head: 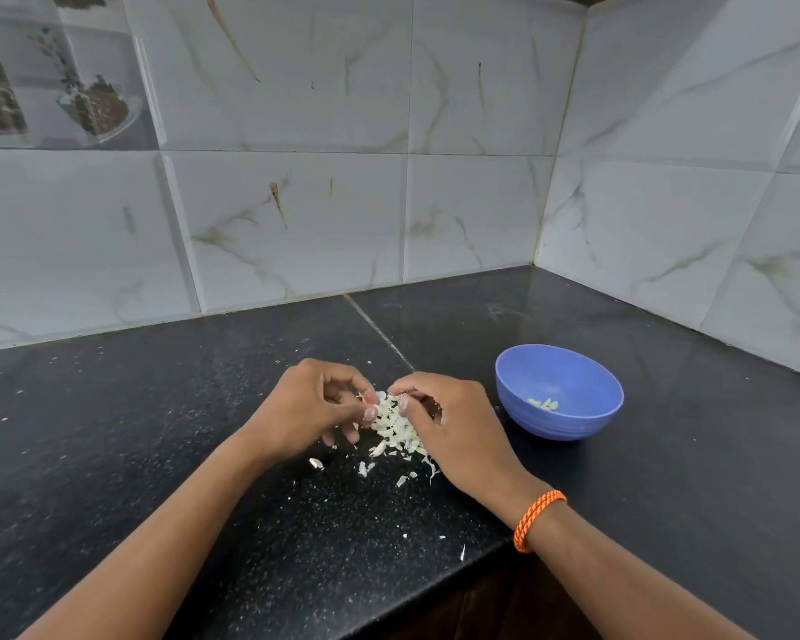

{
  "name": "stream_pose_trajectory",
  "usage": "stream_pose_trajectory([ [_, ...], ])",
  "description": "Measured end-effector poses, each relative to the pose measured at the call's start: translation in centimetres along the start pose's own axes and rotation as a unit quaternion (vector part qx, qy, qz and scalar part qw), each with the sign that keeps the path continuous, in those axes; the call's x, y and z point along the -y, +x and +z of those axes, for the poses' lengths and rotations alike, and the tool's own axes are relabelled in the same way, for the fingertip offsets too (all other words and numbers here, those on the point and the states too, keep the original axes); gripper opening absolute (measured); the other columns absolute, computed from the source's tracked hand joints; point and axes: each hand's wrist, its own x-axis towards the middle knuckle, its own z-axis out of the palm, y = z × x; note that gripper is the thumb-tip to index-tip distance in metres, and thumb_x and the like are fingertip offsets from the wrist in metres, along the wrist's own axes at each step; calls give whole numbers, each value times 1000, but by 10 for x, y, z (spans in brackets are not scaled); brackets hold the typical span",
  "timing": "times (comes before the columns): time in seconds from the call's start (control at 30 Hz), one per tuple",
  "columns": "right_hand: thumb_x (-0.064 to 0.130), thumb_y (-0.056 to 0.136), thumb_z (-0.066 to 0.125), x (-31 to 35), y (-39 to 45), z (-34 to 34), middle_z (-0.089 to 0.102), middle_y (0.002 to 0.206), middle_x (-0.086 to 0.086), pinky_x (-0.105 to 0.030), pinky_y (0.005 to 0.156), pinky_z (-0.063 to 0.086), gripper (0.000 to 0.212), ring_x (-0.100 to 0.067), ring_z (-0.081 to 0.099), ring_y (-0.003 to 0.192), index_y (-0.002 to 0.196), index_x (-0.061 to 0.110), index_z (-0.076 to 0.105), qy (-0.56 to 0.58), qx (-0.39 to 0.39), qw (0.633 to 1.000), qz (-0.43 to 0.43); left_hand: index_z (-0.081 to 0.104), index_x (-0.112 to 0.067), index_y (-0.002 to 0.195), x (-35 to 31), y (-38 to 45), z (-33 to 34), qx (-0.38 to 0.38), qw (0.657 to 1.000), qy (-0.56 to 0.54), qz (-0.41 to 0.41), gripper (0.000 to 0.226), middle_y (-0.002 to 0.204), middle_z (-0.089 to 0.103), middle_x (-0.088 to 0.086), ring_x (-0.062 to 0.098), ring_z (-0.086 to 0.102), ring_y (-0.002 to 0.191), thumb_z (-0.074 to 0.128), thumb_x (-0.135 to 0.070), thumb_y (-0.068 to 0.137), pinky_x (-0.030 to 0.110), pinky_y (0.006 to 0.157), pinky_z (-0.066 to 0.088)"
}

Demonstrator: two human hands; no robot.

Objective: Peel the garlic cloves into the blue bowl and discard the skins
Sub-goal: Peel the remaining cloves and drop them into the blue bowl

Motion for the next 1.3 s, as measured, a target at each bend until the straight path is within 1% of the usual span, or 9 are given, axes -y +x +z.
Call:
stream_pose_trajectory([
  [0.1, 16, 102, 68, -3, -1, 5, 76, 101, 18, -19, 78, 52, 17, -5, 70, 97, 111, 25, 80, 54, -24, 998, 21, 82, -6, 101, 0, 1, 5, -16, 997, -70, 1, 8, 84, 81, 15, 34, 81, 80, 82, -6, 92, 37, 73, 68],
  [0.2, 15, 98, 75, -6, -1, 6, 77, 95, 15, -25, 77, 59, 16, -8, 71, 93, 108, 25, 81, 128, -30, 990, 58, 82, -1, 105, 1, 2, 9, -28, 991, -131, -8, 14, 89, 81, 21, 39, 81, 90, 80, -1, 91, 41, 84, 67],
  [0.67, 9, 95, 78, -9, 0, 8, 78, 96, 0, -33, 70, 61, 8, -22, 74, 86, 100, 15, 81, 280, -47, 955, 83, 71, -10, 123, -5, 0, 25, -13, 988, -140, 60, 37, 96, 82, 15, 33, 82, 89, 81, 5, 90, 38, 88, 66],
  [0.8, 6, 99, 74, -13, 4, -2, 80, 91, -10, -39, 73, 66, 7, -28, 79, 83, 105, 6, 77, 321, -74, 939, 104, 79, -14, 112, -1, 0, 27, -69, 993, -85, 41, 18, 86, 82, 9, 25, 80, 73, 80, -6, 95, 32, 65, 63],
  [0.87, 8, 98, 75, -18, 6, -5, 80, 87, -6, -43, 72, 67, 10, -25, 78, 75, 107, 10, 80, 277, -95, 951, 104, 83, -19, 98, 2, 0, 26, -122, 992, -13, 38, 4, 74, 79, 4, 20, 71, 55, 79, -19, 97, 28, 53, 56],
  [0.93, 12, 100, 74, -25, 6, -7, 78, 86, 2, -31, 69, 64, 14, -17, 75, 68, 110, 15, 83, 198, -107, 970, 94, 84, -20, 89, 7, 3, 26, -163, 986, 26, 38, 9, 68, 77, 1, 17, 67, 50, 79, -23, 97, 27, 51, 56],
  [1.03, 11, 102, 72, -30, 7, -6, 73, 89, 9, -11, 65, 52, 18, -7, 71, 70, 114, 16, 83, 75, -84, 992, 64, 85, -25, 95, 13, 6, 27, -174, 981, 60, 58, 9, 78, 79, -9, 10, 76, 66, 84, -15, 94, 36, 69, 66],
  [1.2, 15, 99, 75, -27, 7, -8, 75, 93, 4, -24, 76, 56, 11, -8, 68, 83, 106, 18, 83, -78, -23, 996, 39, 84, -29, 90, 14, 6, 29, -192, 975, 72, 84, 8, 67, 75, -7, 12, 73, 56, 79, -30, 97, 41, 60, 65],
  [1.3, 14, 104, 68, -29, 11, -10, 70, 96, 2, -34, 75, 55, 15, -15, 65, 84, 103, 20, 82, -150, 18, 988, 24, 84, -30, 107, 14, 8, 31, -197, 973, 90, 86, 12, 72, 76, -14, 7, 73, 62, 82, -25, 96, 35, 68, 65],
])
